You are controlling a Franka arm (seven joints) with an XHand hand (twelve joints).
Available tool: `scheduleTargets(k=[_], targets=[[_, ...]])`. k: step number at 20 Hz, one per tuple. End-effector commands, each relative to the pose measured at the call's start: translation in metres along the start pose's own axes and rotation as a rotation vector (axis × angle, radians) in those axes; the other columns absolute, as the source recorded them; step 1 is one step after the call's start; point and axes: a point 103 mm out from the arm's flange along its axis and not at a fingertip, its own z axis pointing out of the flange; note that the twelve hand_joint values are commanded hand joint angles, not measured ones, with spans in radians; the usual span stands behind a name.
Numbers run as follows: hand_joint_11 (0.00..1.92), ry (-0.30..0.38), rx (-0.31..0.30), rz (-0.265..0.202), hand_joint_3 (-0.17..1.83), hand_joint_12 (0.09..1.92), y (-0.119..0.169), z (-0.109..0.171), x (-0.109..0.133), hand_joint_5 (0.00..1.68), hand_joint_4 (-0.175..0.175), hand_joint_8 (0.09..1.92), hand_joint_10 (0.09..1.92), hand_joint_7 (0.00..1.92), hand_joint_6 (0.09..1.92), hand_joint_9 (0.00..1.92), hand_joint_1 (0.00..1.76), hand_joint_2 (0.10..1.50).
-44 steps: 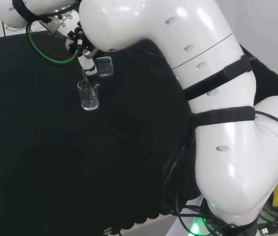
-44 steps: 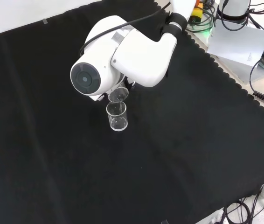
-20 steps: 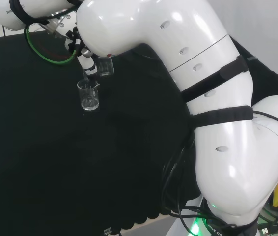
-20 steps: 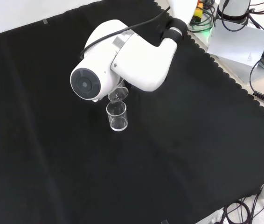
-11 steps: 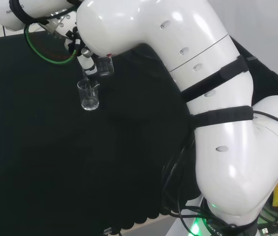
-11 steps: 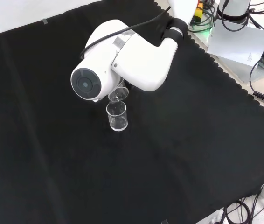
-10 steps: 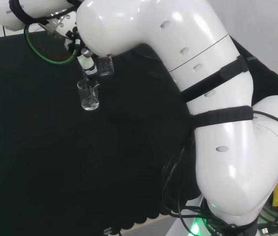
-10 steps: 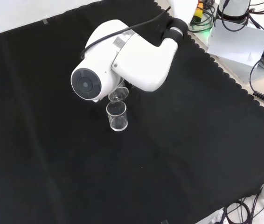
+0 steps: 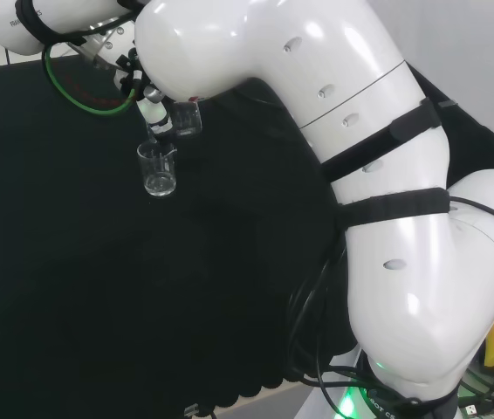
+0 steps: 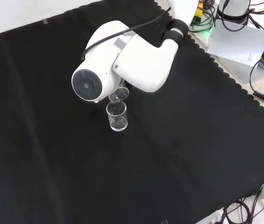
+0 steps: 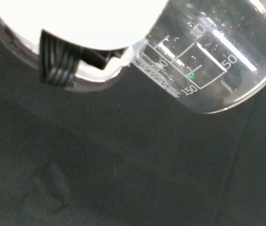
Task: Pour the water from the handheld beaker into the one on the table.
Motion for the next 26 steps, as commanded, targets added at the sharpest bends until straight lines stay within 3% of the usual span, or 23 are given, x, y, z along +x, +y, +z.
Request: scheduleTargets(k=[1,12,18,26], targets=[[1.03,0.003,-0.004,-0.002,0.67,0.85,0.000,0.000,0.000,1.04,-0.175,1.10,0.93,1.06,1.03,1.13,1.40,0.72],[1.03,0.037,-0.035,-0.015,0.67,0.85,0.000,-0.001,-0.002,1.04,-0.175,1.10,0.93,1.06,1.03,1.13,1.40,0.72],[1.03,0.107,-0.050,-0.037,0.67,0.85,-0.002,0.001,-0.007,1.04,-0.175,1.10,0.93,1.06,1.03,1.13,1.40,0.72],[1.03,0.219,-0.172,-0.054,0.67,0.85,-0.008,0.007,-0.020,1.04,-0.175,1.11,0.93,1.06,1.03,1.13,1.40,0.72]])
